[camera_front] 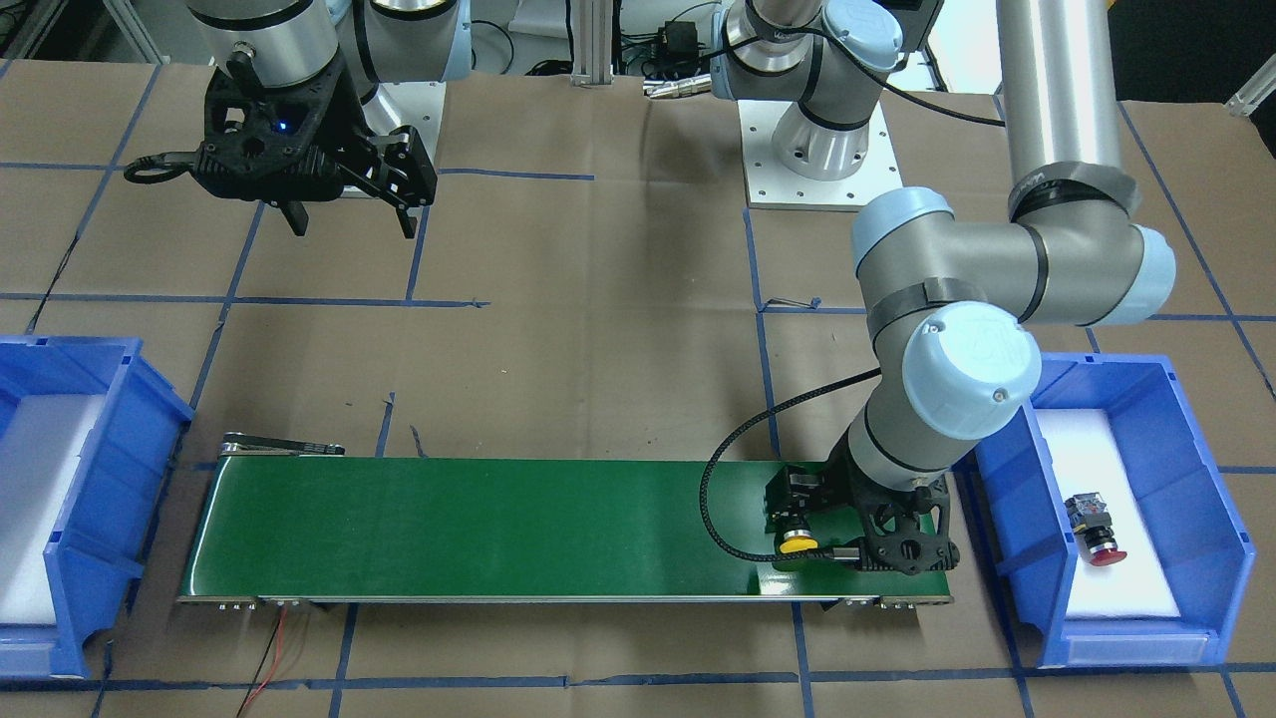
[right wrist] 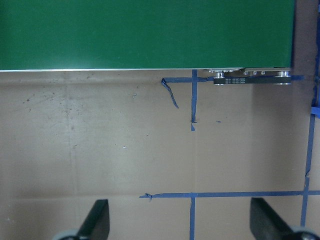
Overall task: Transport two buttons from left to right
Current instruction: 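Return the left gripper to the bin above the red button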
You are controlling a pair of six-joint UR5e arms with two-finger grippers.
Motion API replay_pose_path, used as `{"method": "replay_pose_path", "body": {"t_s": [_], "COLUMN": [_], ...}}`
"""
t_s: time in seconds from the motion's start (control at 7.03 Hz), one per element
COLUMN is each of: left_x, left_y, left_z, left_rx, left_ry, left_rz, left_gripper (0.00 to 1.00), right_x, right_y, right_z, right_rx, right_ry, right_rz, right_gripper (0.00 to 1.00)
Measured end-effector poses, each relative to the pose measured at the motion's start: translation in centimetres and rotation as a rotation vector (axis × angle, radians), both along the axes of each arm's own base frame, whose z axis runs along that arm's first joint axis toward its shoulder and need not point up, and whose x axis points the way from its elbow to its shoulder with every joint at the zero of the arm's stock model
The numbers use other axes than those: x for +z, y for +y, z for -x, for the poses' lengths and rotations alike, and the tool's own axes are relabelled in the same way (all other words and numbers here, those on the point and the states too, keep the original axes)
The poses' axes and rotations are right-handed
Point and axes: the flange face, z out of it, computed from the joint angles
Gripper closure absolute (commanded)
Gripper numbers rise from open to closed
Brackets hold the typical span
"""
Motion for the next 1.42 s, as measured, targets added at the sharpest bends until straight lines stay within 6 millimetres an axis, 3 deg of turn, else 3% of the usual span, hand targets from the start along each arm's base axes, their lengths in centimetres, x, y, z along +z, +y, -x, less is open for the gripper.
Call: {"method": "replay_pose_path", "body": {"t_s": [0.28, 0.57, 0.71, 1.14, 1.42], "left_x": [3.9, 4.9, 4.8, 3.4, 1.7], "left_y": [0.6, 0.2, -0.3, -0.5, 0.2], "left_z": [-1.3, -3.6, -6.8, -21.1, -28.0], "left_rx": [0.005, 0.0, 0.003, -0.036, -0.077], "left_ry": [0.005, 0.004, 0.006, 0.0, 0.007], "left_rz": [-0.003, 0.002, 0.001, -0.012, -0.029], "left_gripper": [0.0, 0.0, 0.0, 0.0, 0.0], "right_x": [0.1, 0.2, 0.2, 0.0, -0.1], "right_y": [0.0, 0.0, 0.0, 0.0, 0.0], "right_z": [0.0, 0.0, 0.0, 0.0, 0.0], "right_rx": [0.0, 0.0, 0.0, 0.0, 0.0], "right_ry": [0.0, -0.001, -0.001, -0.001, -0.001], "right_rz": [0.001, 0.005, 0.004, -0.001, -0.003], "right_gripper": [0.0, 0.0, 0.0, 0.0, 0.0]}}
